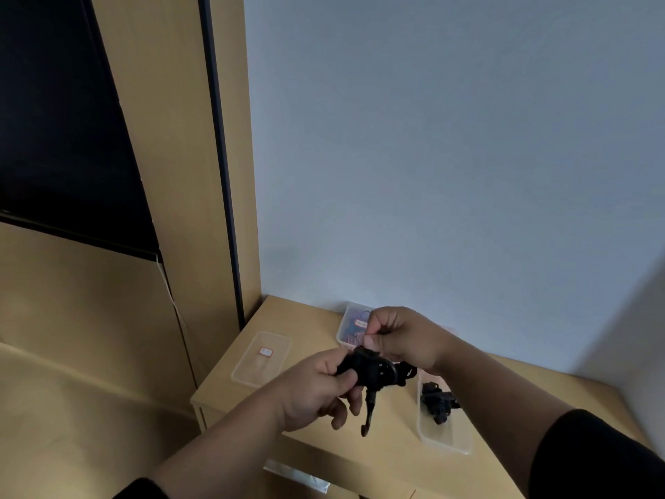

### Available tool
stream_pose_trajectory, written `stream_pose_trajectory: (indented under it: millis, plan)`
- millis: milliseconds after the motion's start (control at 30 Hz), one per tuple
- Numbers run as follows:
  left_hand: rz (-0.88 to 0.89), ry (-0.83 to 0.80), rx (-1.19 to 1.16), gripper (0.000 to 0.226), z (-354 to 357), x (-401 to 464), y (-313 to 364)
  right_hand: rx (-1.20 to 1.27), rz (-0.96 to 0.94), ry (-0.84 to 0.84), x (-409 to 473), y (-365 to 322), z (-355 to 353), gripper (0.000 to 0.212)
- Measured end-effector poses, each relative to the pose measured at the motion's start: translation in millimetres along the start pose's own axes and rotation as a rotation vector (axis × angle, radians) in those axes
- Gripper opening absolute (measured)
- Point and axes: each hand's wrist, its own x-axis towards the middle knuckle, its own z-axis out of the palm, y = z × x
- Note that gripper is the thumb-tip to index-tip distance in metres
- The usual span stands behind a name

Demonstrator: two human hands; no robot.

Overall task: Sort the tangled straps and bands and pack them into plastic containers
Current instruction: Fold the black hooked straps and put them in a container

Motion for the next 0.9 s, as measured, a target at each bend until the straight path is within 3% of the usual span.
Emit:
stream_pose_trajectory:
  millis: [133, 267, 433, 567, 667, 767, 900]
  plan:
    - [0.068, 0.114, -0.23, 0.029, 6, 2, 3, 0.16, -0.013, 0.13, -2, 13, 9, 0.021]
    - [0.101, 0.367, -0.293, 0.02, 13, 12, 4, 0.103, 0.034, 0.218, -2, 30, 17, 0.035]
    - [0.051, 0.691, -0.169, 0.017, 6, 23, 5, -0.073, 0.154, 0.258, 0, 44, 29, 0.039]
    - [-0.022, 0.786, 0.024, 0.012, -3, 26, -3, -0.327, 0.163, 0.136, -2, 44, 35, 0.033]
    - [-0.066, 0.783, 0.483, 0.008, -12, 28, -7, -0.675, 0.129, 0.011, 2, 43, 40, 0.023]
    - [-0.117, 0.65, 1.04, 0.011, -13, 27, -8, -1.023, 0.134, -0.122, 5, 40, 43, 0.017]
    - [-0.164, 0.383, 1.231, 0.01, -6, 31, -8, -1.233, 0.11, -0.285, 9, 22, 45, 0.016]
